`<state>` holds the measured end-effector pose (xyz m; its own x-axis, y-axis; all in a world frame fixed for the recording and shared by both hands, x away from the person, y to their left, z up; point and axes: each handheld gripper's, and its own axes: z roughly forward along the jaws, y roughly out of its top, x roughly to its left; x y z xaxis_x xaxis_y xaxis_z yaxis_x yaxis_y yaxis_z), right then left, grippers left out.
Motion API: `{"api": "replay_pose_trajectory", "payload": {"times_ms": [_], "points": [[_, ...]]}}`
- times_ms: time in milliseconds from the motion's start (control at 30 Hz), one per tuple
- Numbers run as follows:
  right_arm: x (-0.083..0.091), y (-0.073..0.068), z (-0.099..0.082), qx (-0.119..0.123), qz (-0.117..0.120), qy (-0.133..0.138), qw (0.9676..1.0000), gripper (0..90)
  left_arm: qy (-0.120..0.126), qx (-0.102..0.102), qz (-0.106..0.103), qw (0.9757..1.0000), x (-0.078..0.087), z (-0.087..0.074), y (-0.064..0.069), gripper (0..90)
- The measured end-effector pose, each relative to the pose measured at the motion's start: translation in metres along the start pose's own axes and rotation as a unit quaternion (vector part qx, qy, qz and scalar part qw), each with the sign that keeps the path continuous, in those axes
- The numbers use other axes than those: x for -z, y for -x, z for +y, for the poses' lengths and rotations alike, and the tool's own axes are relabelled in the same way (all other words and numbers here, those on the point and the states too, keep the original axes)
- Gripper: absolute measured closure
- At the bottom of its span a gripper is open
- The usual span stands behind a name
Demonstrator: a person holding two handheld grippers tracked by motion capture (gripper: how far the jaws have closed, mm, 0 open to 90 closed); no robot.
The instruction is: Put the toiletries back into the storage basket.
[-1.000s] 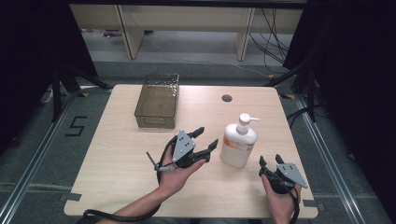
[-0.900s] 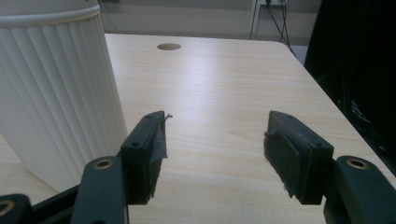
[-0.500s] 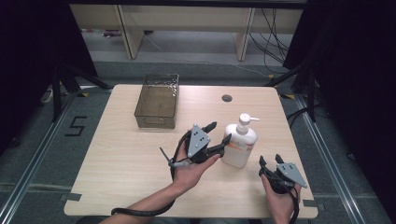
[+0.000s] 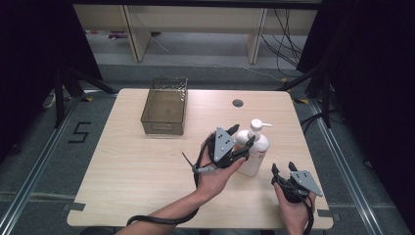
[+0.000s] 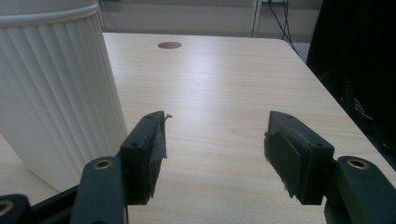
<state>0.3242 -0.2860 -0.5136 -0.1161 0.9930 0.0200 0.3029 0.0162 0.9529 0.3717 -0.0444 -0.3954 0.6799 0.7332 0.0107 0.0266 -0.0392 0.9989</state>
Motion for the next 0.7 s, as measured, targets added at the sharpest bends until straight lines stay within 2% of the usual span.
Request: {"api": "replay_pose_trajectory", "payload": {"times_ms": [67,133,233,267,300,333,400,500,567,700], "points": [[0.000,0.000,0.000,0.003,0.000,-0.002,1.0000,38.9,0.000,0.001,0.002,1.0000,-0.002,0.002,0.002,40.2],[0.001,0.000,0.000,-0.003,-0.003,-0.005,1.0000,38.8,0.003,0.006,0.002,1.0000,-0.005,0.004,0.003,40.3],[0.000,0.002,0.000,0.008,-0.007,-0.001,0.9999,38.7,0.003,0.006,0.004,1.0000,-0.008,0.007,0.006,40.3],[0.000,0.000,0.000,-0.003,-0.007,-0.002,1.0000,38.7,0.003,0.006,0.004,1.0000,-0.009,0.007,0.007,40.4],[0.000,0.003,0.000,0.016,-0.008,0.002,0.9998,38.7,0.002,0.005,0.004,1.0000,-0.010,0.008,0.008,40.4],[0.000,0.003,0.000,0.016,-0.008,0.002,0.9998,38.6,0.001,0.007,0.003,1.0000,-0.011,0.008,0.009,40.4],[0.000,0.001,0.000,0.006,-0.007,0.004,1.0000,38.6,0.002,0.008,0.003,1.0000,-0.013,0.009,0.010,40.6],[0.000,0.001,0.000,0.004,-0.007,-0.002,1.0000,38.5,0.004,0.002,0.008,1.0000,-0.015,0.011,0.011,42.9],[0.001,-0.002,0.000,-0.017,-0.006,-0.008,0.9998,38.5,0.007,0.000,0.011,0.9999,-0.016,0.013,0.013,43.8],[0.000,-0.001,0.000,-0.016,-0.003,-0.008,0.9998,38.3,0.009,0.005,0.014,0.9998,-0.018,0.016,0.014,43.7]]}}
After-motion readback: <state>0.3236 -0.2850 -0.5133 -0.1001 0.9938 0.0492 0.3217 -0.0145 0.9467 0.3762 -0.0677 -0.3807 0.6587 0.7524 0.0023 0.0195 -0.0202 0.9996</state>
